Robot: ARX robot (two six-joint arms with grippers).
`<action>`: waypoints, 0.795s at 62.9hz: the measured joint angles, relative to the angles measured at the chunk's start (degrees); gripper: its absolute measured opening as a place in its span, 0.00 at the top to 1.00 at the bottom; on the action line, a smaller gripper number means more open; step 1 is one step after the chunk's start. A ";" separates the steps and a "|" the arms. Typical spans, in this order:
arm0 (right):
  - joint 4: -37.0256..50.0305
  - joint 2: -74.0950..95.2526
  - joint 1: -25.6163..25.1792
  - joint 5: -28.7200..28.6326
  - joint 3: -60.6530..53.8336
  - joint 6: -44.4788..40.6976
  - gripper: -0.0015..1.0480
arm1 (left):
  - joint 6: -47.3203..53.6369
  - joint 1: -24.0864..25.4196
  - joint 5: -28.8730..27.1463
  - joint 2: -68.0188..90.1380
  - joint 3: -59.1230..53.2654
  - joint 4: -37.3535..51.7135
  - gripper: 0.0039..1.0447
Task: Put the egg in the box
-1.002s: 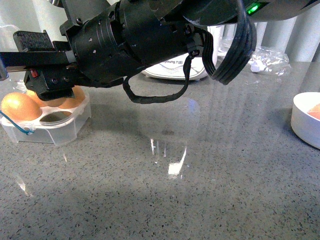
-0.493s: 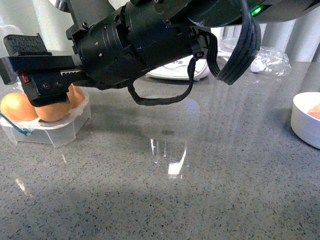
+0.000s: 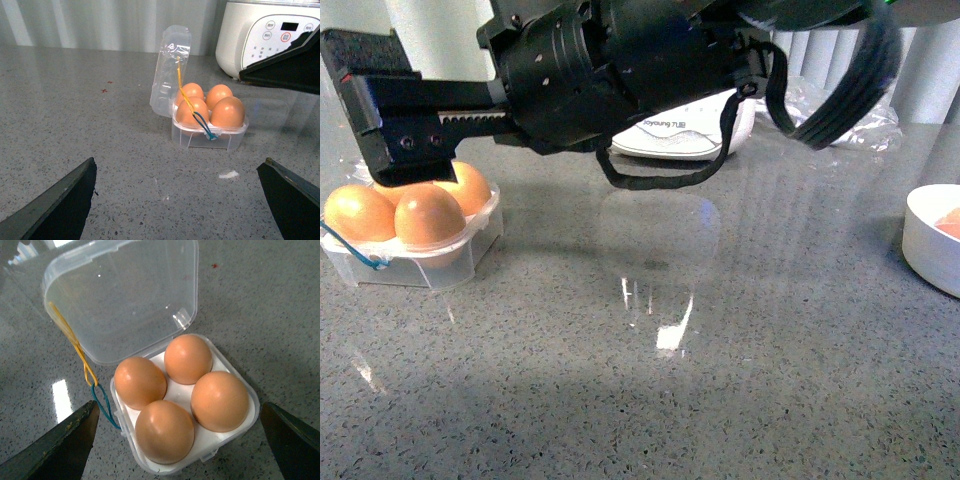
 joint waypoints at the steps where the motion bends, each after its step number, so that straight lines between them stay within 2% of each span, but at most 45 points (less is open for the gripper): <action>1: 0.50 -0.39 -0.22 0.09 -0.33 0.31 0.07 | 0.00 0.00 0.00 0.00 0.00 0.00 0.06; 8: 3.39 -3.06 -1.84 1.51 -2.91 1.68 0.07 | 0.00 0.00 0.00 0.00 0.00 0.00 0.06; 13: 8.07 -6.86 -4.70 4.59 -7.13 4.94 0.07 | 0.00 0.00 0.00 0.00 0.00 0.00 0.06; 23: 15.26 -17.79 -13.14 17.86 -20.06 6.75 0.07 | 0.00 0.00 0.00 0.00 0.00 0.00 0.06; 28: 17.66 -22.62 -16.74 22.29 -25.90 6.34 0.07 | 0.00 0.00 0.00 0.00 0.00 0.00 0.06; 36: 22.69 -32.04 -23.65 32.46 -36.94 0.28 0.07 | 0.00 0.00 0.00 0.00 0.00 0.00 0.06; 42: 26.12 -37.77 -28.46 35.85 -43.06 -5.38 0.07 | 0.00 0.00 0.00 0.00 0.00 0.00 0.06; 50: 29.55 -45.40 -35.63 36.37 -49.96 -13.00 0.07 | 0.00 0.00 0.00 0.00 0.00 0.00 0.06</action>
